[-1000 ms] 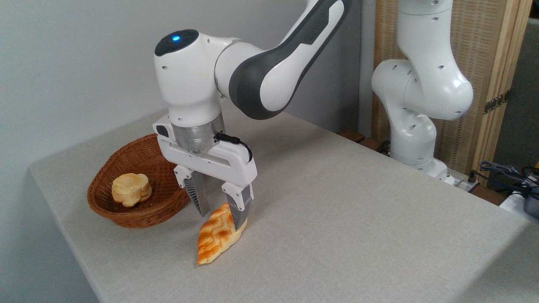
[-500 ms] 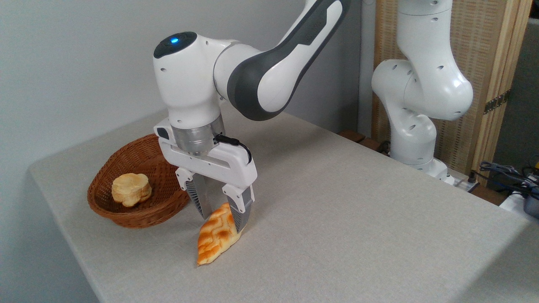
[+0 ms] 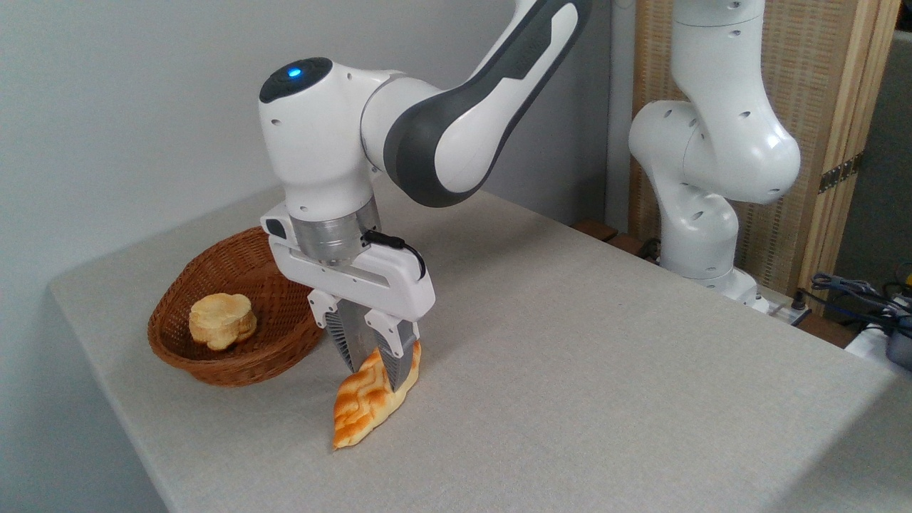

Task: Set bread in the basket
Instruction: 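Lift the braided roll and carry it over the wicker basket, then lower the roll into the basket beside the bun and release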

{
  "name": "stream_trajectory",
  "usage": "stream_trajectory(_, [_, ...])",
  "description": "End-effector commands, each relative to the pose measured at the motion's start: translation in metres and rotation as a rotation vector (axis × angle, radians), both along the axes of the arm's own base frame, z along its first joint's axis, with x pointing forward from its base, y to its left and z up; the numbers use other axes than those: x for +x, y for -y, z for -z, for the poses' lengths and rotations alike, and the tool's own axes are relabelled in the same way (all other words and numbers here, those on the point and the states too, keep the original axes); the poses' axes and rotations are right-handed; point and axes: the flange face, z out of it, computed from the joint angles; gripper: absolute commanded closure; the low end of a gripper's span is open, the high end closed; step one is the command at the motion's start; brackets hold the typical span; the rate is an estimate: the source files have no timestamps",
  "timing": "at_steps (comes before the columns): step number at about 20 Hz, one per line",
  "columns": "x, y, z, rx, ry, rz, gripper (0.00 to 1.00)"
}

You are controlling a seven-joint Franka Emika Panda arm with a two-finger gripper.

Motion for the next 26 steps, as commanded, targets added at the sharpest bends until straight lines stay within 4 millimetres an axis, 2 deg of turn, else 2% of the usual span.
stream_trajectory(1, [0.0,0.002,-0.022,0.01,0.049,0.012,0.51])
stream_trajectory(6, [-0.004,0.0,-0.072,0.004,0.138,0.006,0.5])
stream_trajectory(8, [-0.002,0.004,-0.101,-0.005,0.195,-0.002,0.47])
stream_trajectory(10, [-0.005,0.04,-0.116,-0.028,0.225,0.046,0.45])
stream_trajectory(14, [-0.016,0.118,-0.133,-0.091,0.257,0.153,0.45])
stream_trajectory(16, [-0.021,0.145,-0.127,-0.105,0.246,0.18,0.44])
stream_trajectory(17, [-0.019,0.163,-0.121,-0.124,0.257,0.178,0.38])
stream_trajectory(18, [-0.017,0.185,-0.117,-0.15,0.29,0.171,0.37])
stream_trajectory(20, [-0.017,0.215,-0.097,-0.179,0.297,0.183,0.37])
stream_trajectory(22, [-0.017,0.223,-0.085,-0.184,0.281,0.195,0.33])
stream_trajectory(23, [-0.015,0.225,-0.078,-0.185,0.272,0.198,0.25])
stream_trajectory(24, [-0.013,0.229,-0.072,-0.181,0.276,0.21,0.12])
stream_trajectory(26, [-0.01,0.232,-0.063,-0.154,0.289,0.236,0.0])
